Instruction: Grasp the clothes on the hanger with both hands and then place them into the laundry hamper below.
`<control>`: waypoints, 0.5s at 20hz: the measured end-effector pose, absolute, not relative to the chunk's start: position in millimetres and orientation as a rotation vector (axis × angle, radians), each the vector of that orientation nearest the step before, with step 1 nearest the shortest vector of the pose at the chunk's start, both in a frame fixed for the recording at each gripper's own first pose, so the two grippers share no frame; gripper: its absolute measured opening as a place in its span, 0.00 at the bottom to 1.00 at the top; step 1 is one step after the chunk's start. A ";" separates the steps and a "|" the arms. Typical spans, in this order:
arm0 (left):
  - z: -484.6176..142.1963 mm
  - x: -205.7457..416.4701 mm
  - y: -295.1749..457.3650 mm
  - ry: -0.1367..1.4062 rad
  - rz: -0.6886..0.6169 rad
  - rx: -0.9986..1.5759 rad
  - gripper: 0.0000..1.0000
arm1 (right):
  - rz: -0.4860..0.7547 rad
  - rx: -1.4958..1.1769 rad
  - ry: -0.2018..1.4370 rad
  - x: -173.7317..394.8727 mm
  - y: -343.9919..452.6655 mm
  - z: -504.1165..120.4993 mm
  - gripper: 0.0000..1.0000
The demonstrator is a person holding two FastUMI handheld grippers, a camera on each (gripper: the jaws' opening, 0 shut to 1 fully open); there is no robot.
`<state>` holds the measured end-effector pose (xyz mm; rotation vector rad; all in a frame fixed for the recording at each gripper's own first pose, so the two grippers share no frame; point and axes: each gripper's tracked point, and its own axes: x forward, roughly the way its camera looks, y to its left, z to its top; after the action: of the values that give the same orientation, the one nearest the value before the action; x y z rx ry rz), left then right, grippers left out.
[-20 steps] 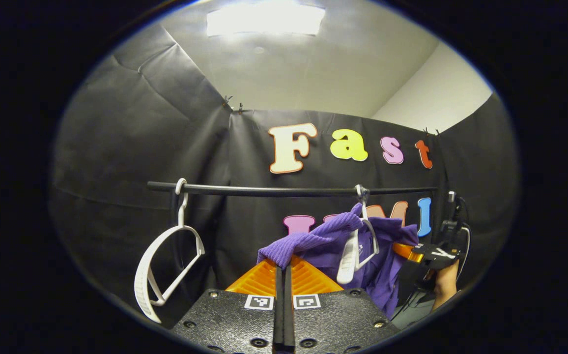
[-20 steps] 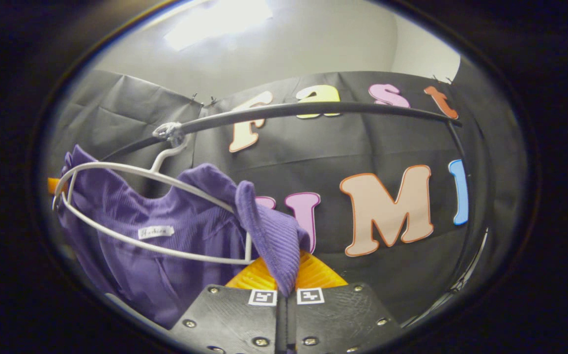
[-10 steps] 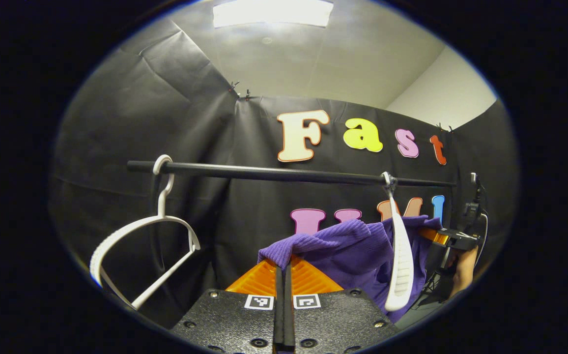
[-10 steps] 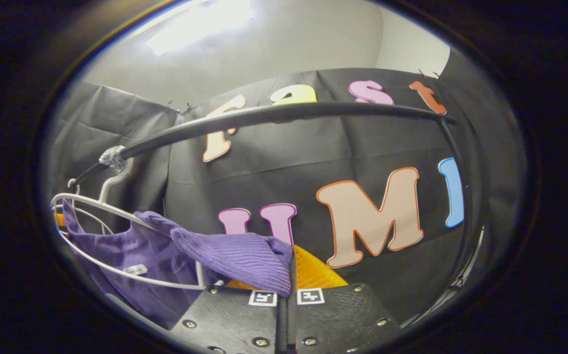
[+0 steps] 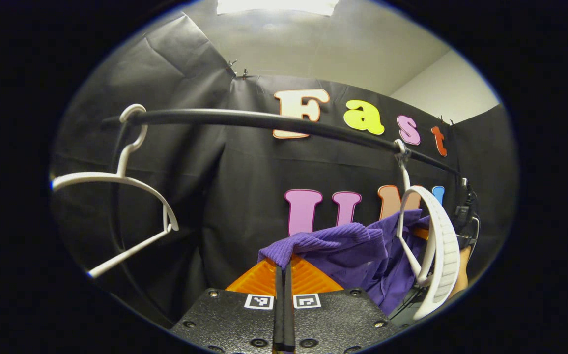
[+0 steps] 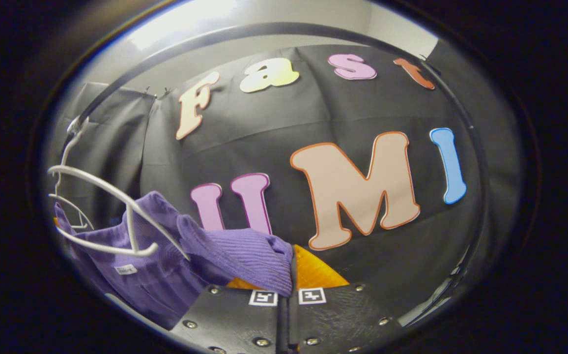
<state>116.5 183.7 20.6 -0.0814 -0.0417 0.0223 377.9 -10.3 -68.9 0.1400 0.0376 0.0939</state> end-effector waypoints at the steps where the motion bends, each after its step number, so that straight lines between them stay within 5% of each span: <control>1: 16.0 117.8 184.1 -0.039 0.023 -0.083 0.00 | 0.108 0.149 0.059 382.6 -2.1 -78.9 0.01; 10: -29.3 135.6 202.0 0.028 0.066 -0.085 0.01 | 0.127 0.121 0.127 382.9 16.7 -132.4 0.01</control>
<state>135.6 202.0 -29.3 -0.0851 0.0276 0.0661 382.9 16.7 -132.4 0.1208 0.1270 0.1270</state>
